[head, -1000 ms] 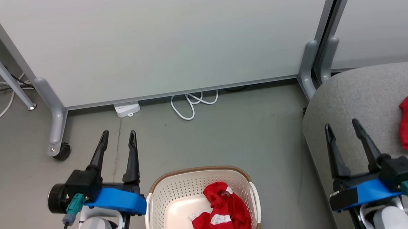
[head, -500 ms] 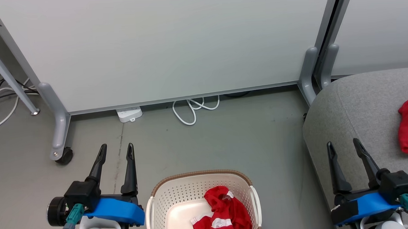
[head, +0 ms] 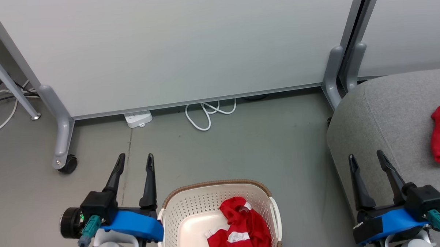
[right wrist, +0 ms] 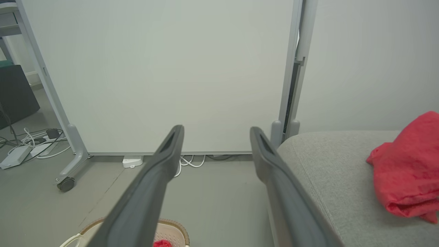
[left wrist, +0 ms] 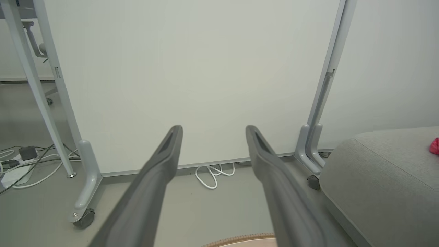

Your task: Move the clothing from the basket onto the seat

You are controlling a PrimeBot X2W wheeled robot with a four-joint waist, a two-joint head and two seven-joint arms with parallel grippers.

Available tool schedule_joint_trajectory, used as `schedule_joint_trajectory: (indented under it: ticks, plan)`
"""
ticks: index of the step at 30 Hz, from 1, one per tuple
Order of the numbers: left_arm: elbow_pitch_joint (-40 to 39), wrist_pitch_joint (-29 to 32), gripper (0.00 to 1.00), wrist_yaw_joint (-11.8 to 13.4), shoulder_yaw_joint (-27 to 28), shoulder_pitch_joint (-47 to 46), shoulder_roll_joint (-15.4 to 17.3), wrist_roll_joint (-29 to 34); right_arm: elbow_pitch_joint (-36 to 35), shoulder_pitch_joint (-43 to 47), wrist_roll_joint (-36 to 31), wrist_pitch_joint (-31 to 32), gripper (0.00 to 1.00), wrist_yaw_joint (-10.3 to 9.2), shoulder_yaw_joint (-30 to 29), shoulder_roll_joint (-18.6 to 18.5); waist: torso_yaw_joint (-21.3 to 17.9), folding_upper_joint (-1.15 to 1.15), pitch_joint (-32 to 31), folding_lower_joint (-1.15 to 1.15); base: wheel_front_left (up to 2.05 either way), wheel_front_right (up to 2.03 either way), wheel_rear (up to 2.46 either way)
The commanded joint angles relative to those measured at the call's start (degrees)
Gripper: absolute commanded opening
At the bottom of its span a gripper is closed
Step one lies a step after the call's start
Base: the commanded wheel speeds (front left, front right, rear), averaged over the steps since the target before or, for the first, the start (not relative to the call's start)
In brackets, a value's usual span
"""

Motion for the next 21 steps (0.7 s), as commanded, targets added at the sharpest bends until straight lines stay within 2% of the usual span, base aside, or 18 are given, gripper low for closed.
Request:
schedule_joint_trajectory:
  ticks: [1, 10, 21]
  plan:
    - [0.2, -0.2, 1.00, -0.4, -0.4, -1.2, -0.1, -0.1, 0.0, -0.3, 0.2, -0.2, 1.00, 0.01, 0.0, 0.2, -0.1, 0.00, 0.3, 0.00, 0.00, 0.00, 0.00]
    - [5.1, -0.2, 1.00, -0.3, -8.8, -8.3, 0.3, -1.0, -1.9, -4.8, 0.0, -0.2, 1.00, 0.01, 1.2, 0.1, -3.3, 0.00, 6.3, 0.00, 0.00, 0.00, 0.00]
    - [17.3, -0.2, 1.00, -0.3, -22.2, -20.9, 3.4, -3.6, -5.1, -15.2, 0.4, -0.2, 1.00, 0.01, 3.4, 0.3, -9.4, 0.00, 20.2, 0.00, 0.00, 0.00, 0.00]
